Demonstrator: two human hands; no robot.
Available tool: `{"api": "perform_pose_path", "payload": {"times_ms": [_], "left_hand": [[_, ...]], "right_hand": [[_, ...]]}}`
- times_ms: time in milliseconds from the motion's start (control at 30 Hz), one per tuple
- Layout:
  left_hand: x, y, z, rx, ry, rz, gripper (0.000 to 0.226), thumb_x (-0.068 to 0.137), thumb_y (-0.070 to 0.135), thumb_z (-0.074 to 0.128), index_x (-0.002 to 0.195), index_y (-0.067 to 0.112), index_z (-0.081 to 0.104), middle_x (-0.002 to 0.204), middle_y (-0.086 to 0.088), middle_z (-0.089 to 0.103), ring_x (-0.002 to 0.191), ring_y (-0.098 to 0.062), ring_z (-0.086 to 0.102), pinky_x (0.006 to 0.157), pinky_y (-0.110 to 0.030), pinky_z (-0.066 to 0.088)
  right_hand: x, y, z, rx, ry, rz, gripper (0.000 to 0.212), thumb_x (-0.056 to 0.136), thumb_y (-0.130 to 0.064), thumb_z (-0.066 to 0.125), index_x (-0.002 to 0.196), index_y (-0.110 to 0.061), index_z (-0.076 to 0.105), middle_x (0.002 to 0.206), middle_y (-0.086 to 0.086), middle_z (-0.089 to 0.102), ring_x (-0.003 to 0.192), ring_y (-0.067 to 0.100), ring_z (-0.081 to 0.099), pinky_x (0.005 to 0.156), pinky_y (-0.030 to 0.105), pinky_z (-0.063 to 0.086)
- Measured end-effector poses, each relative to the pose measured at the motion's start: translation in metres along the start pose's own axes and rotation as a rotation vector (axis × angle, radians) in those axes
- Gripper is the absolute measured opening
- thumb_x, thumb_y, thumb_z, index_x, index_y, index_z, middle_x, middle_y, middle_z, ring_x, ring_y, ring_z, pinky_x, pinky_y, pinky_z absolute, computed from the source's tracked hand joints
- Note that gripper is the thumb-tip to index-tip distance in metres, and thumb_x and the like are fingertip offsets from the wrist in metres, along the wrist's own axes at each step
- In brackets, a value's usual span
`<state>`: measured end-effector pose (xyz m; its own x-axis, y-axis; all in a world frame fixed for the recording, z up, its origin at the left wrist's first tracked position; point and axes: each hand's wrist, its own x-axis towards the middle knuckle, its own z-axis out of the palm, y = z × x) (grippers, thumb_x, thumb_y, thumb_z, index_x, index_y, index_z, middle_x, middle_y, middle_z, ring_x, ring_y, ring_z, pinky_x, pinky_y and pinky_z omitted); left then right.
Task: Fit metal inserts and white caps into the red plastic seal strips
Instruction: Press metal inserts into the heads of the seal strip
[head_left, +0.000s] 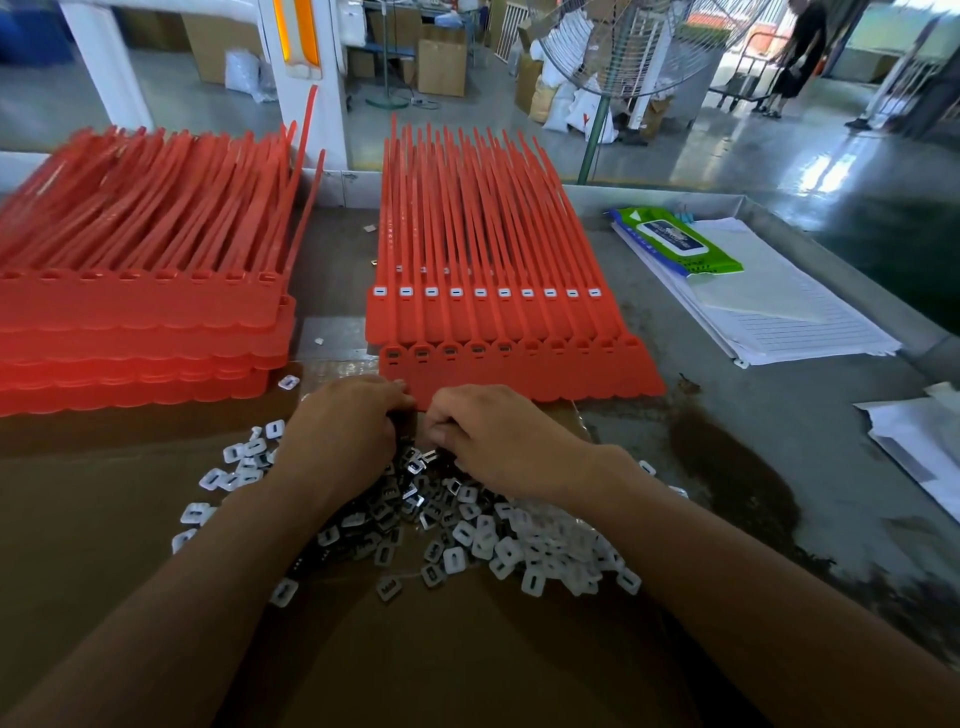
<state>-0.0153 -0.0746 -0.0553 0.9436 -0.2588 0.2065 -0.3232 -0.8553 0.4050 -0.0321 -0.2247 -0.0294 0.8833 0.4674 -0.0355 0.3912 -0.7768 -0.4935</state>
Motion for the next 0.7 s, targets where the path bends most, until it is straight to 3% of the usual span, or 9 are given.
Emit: {"api": "perform_pose_path", "payload": {"times_ms": [167, 300, 433, 500, 633, 700], "left_hand": [[0.0002, -0.0009, 0.0004, -0.002, 0.001, 0.002, 0.040, 0.077, -0.001, 0.049, 0.111, 0.015, 0.064, 0.127, -0.001, 0.056, 0.117, -0.019, 0.050, 0.099, -0.033, 0.036], [0.0006, -0.0028, 0.0008, 0.013, 0.000, 0.001, 0.040, 0.076, -0.001, 0.050, 0.109, 0.016, 0.065, 0.127, 0.000, 0.056, 0.117, -0.019, 0.050, 0.099, -0.033, 0.036], [0.0012, -0.0024, 0.0011, 0.015, 0.004, -0.002, 0.041, 0.075, -0.002, 0.050, 0.109, 0.015, 0.065, 0.126, 0.000, 0.056, 0.117, -0.020, 0.051, 0.099, -0.033, 0.037], [0.0009, -0.0023, 0.0009, 0.014, 0.003, -0.003, 0.042, 0.075, -0.002, 0.050, 0.110, 0.015, 0.065, 0.127, -0.001, 0.056, 0.117, -0.020, 0.050, 0.100, -0.034, 0.037], [0.0004, -0.0013, 0.0003, 0.016, -0.003, -0.003, 0.042, 0.077, -0.001, 0.049, 0.111, 0.017, 0.064, 0.128, 0.000, 0.055, 0.118, -0.020, 0.050, 0.099, -0.035, 0.038], [0.0004, -0.0012, 0.0002, 0.013, -0.004, -0.010, 0.042, 0.077, -0.001, 0.048, 0.111, 0.017, 0.064, 0.128, 0.000, 0.055, 0.118, -0.020, 0.050, 0.100, -0.035, 0.038]], "right_hand": [[-0.0006, 0.0014, -0.0043, 0.035, -0.002, -0.007, 0.011, 0.090, -0.011, 0.053, 0.089, -0.011, 0.064, 0.072, -0.016, 0.050, 0.064, -0.002, 0.045, 0.059, 0.007, 0.033], [-0.0014, 0.0009, -0.0054, -0.035, -0.039, -0.038, 0.019, 0.084, -0.013, 0.062, 0.103, -0.014, 0.068, 0.099, -0.003, 0.062, 0.084, 0.003, 0.050, 0.074, 0.016, 0.041], [-0.0002, -0.0009, -0.0051, -0.073, -0.054, -0.035, 0.017, 0.084, -0.010, 0.061, 0.098, -0.015, 0.069, 0.104, -0.001, 0.061, 0.095, 0.012, 0.055, 0.084, 0.027, 0.044], [0.0001, -0.0008, -0.0047, -0.072, -0.049, -0.038, 0.015, 0.086, -0.009, 0.059, 0.096, -0.014, 0.068, 0.101, -0.001, 0.062, 0.094, 0.012, 0.055, 0.083, 0.026, 0.044], [-0.0029, 0.0026, -0.0062, 0.068, 0.041, -0.034, 0.012, 0.086, -0.003, 0.055, 0.090, -0.010, 0.064, 0.073, -0.017, 0.052, 0.067, -0.002, 0.049, 0.066, 0.019, 0.039], [-0.0035, 0.0050, -0.0083, 0.084, 0.065, -0.040, 0.014, 0.085, -0.001, 0.055, 0.091, -0.010, 0.065, 0.073, -0.020, 0.050, 0.071, -0.001, 0.049, 0.067, 0.014, 0.040]]}}
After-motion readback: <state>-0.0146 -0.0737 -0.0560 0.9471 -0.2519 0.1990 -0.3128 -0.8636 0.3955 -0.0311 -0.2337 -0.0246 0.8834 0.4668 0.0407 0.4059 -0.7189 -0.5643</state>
